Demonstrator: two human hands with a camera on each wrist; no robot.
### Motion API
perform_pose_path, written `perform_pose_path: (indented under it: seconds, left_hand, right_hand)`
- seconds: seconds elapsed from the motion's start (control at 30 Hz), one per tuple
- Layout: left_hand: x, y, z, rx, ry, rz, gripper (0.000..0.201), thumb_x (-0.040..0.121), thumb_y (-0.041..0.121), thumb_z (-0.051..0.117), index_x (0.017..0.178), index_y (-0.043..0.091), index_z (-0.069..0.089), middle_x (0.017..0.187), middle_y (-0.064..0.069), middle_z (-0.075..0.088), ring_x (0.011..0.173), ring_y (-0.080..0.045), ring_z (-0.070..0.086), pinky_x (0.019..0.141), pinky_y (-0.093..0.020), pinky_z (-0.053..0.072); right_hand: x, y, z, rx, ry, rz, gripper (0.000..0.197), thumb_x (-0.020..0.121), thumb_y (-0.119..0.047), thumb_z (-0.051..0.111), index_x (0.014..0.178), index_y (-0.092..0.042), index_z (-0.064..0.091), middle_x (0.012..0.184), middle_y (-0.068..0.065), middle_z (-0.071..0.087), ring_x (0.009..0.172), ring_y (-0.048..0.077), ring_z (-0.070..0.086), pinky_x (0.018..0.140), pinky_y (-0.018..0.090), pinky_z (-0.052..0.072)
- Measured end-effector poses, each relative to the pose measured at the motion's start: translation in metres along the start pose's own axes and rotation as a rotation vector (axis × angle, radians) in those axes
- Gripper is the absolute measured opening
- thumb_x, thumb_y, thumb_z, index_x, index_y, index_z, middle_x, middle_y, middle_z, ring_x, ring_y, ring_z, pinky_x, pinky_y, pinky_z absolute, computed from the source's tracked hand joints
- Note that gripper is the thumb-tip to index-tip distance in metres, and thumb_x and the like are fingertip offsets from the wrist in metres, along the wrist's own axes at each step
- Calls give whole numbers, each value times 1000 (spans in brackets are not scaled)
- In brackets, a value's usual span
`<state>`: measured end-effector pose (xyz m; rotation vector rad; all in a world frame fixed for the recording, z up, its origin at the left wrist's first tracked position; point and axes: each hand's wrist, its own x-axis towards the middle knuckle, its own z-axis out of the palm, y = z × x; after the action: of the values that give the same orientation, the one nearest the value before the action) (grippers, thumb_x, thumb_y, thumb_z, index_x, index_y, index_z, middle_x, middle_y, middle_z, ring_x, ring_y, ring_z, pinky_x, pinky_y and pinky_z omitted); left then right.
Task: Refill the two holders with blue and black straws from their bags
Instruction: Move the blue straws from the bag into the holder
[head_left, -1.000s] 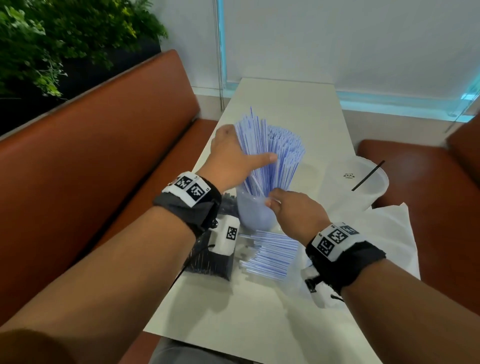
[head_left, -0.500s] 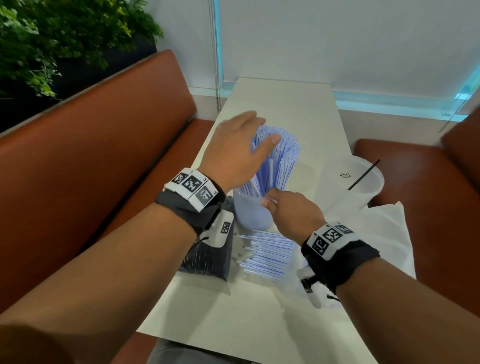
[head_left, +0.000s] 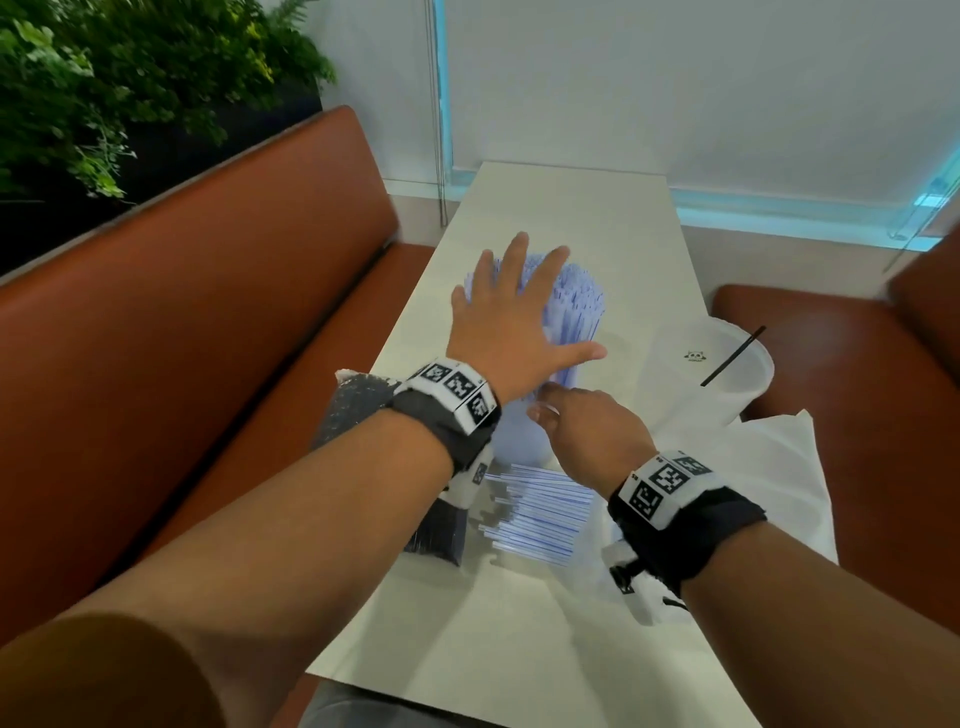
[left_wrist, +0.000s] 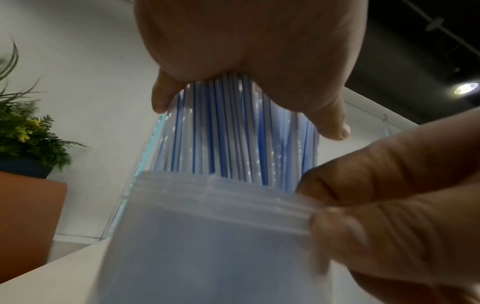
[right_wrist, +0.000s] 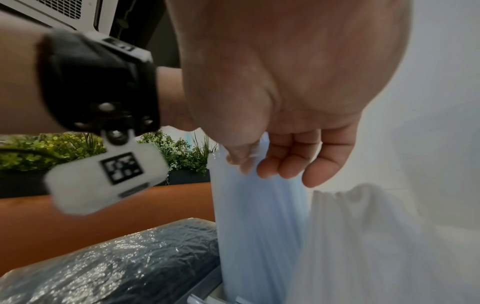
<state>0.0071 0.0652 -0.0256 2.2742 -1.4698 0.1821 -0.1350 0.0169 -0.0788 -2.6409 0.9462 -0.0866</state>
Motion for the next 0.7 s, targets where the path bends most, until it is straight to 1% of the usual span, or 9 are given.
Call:
perform_pose_path:
  seconds: [0.07,0.17,0.23,0.3,0.4,0.47,0.53,0.63,0.7]
  left_hand:
    - [18,8,1,-2,-64,-24,97,72,92,42,153,46,19,167,5,12,152,-34,11,114,-64,23]
    - [35,11,-1,-8,-24,-29,66,80,69,54,138,40,47,145,7,44,134,-28,37,100,-52,43]
    - [43,8,-7,-30,7,-16,57,80,64,55,130,36,54,135,8,51,124,-25,44,93,-46,48]
    - [51,5,-14,-36,25,4,56,82,63,55,129,34,58,134,6,53,122,-25,47,93,-44,48]
    - [50,-1,-13,-5,42,43,61,88,64,52,140,34,51,152,3,41,136,-30,38,104,-44,42]
    - [43,-2,-8,79,-48,74,68,90,68,47,150,36,37,161,1,29,145,-36,26,110,-50,38]
    - [38,-5,-8,99,-114,86,74,89,71,46,152,36,30,161,0,29,147,-37,23,109,-54,39]
    - [37,-5,-12,79,-87,78,77,87,75,45,152,35,32,161,1,29,147,-34,24,111,-51,37]
    - [35,-3,-14,112,-94,107,77,85,75,47,149,35,34,153,3,38,142,-32,32,106,-49,42]
  right_hand:
    - [-2,0,-1,-12,-1,-1,29,106,-46,36,120,-27,54,102,6,67,96,30,61,67,36,42]
    - [-4,0,-4,-49,-36,7,29,108,-45,30,118,-25,49,93,4,61,93,28,56,67,35,41]
    - [-3,-1,-5,-69,-53,15,30,108,-46,27,117,-26,47,93,3,59,91,26,53,67,36,42]
    - [-3,-2,-7,-84,-59,12,31,108,-47,25,117,-25,46,92,3,59,89,25,51,66,36,42]
    - [-2,-2,-8,-97,-60,4,30,108,-47,26,116,-25,46,92,3,58,89,25,50,66,36,41]
    - [-3,-1,-9,-89,-53,-1,28,108,-46,28,114,-25,46,93,4,60,89,25,51,66,36,41]
    - [-3,-3,-9,-84,-48,-3,27,108,-45,29,113,-25,46,94,4,60,90,25,51,66,35,42]
    - [-3,-4,-10,-73,-53,11,25,108,-44,30,115,-26,46,95,3,58,90,24,48,67,36,42]
    - [-3,-5,-10,-76,-61,18,23,108,-42,31,116,-26,45,96,2,58,92,24,48,69,36,42]
